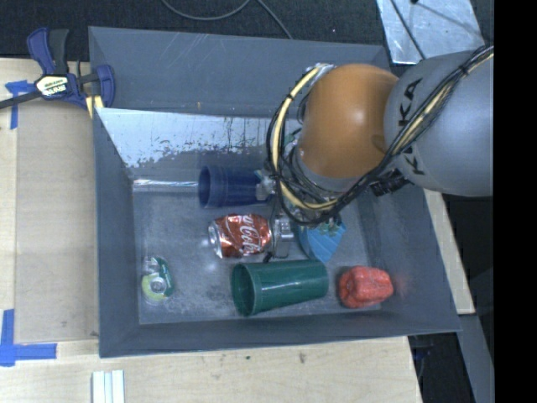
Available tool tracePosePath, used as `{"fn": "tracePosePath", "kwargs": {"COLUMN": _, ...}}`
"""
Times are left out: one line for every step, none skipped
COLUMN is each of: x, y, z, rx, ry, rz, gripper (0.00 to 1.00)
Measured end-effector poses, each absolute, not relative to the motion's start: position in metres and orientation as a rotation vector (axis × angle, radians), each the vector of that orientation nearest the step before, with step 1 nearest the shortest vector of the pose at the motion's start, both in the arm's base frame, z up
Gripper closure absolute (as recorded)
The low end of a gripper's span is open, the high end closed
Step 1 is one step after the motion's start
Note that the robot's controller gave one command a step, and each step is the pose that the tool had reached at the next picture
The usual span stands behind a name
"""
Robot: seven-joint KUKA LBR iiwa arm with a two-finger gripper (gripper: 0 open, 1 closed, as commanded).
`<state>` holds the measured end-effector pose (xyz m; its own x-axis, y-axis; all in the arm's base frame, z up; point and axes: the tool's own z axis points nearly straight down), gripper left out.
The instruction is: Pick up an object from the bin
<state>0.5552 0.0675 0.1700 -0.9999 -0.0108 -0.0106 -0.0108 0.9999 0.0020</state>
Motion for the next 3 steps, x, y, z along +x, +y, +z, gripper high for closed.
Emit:
{"fn": "tracePosePath", "kwargs": {"x": 0.57, "y": 0.067, "z": 0.15, "rx": 0.105, "ry": 3.123, "rz": 0.003, "gripper": 0.0}}
{"fn": "tracePosePath", "kwargs": {"x": 0.577, "y": 0.073, "z": 0.113, "rx": -0.084, "ry": 3.13, "rz": 0.002, "gripper": 0.0}}
{"fn": "tracePosePath", "kwargs": {"x": 0.547, "y": 0.102, "z": 0.071, "rx": 0.395, "ry": 3.095, "rz": 0.008, "gripper": 1.0}}
